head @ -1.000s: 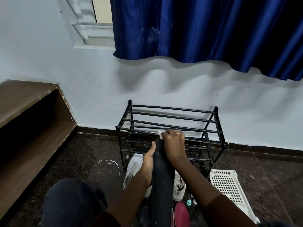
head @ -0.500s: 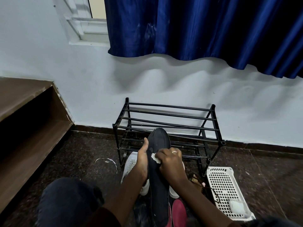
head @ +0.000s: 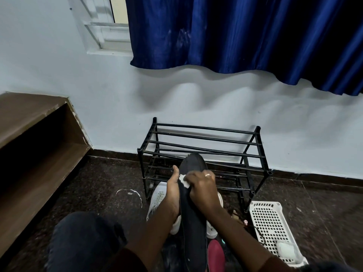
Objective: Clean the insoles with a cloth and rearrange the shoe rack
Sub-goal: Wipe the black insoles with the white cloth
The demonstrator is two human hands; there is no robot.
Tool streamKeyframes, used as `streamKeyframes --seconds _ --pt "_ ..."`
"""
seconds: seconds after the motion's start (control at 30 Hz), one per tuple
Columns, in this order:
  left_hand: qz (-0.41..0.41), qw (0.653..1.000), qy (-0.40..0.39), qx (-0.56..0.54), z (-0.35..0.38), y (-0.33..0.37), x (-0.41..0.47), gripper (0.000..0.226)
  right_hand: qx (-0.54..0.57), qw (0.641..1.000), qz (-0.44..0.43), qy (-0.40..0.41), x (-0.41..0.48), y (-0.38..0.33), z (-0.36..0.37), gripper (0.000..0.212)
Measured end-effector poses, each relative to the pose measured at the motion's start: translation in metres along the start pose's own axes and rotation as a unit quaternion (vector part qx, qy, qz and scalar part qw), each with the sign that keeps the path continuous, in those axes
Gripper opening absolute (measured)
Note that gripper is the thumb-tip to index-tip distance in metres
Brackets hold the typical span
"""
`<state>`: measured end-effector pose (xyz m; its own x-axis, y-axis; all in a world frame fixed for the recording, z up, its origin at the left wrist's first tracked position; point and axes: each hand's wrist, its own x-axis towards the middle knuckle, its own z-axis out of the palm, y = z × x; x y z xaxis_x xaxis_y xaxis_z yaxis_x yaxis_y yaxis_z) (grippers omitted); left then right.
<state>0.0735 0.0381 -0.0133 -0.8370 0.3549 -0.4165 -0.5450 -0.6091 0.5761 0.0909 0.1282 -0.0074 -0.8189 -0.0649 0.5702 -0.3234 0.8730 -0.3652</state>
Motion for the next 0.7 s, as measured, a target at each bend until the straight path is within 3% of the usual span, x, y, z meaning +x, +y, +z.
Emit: streamKeyframes --seconds 0.23,0.5,0.7 --pt "0.044 0.994 0.094 0.016 -0.008 0.002 0.004 0.069 0.061 0.995 -0.075 0.014 -0.047 -0.01 -0.009 0.023" --pt "-0.009 0.999 0.001 -0.036 -0.003 0.001 -0.004 0.077 -0.041 0.999 -0.029 0.002 -0.002 -0.003 -0.005 0.026" --pt "-0.017 0.998 -0.012 -0.053 0.007 -0.006 -0.005 0.061 -0.087 0.989 0.073 -0.095 0.038 0.005 -0.01 0.023"
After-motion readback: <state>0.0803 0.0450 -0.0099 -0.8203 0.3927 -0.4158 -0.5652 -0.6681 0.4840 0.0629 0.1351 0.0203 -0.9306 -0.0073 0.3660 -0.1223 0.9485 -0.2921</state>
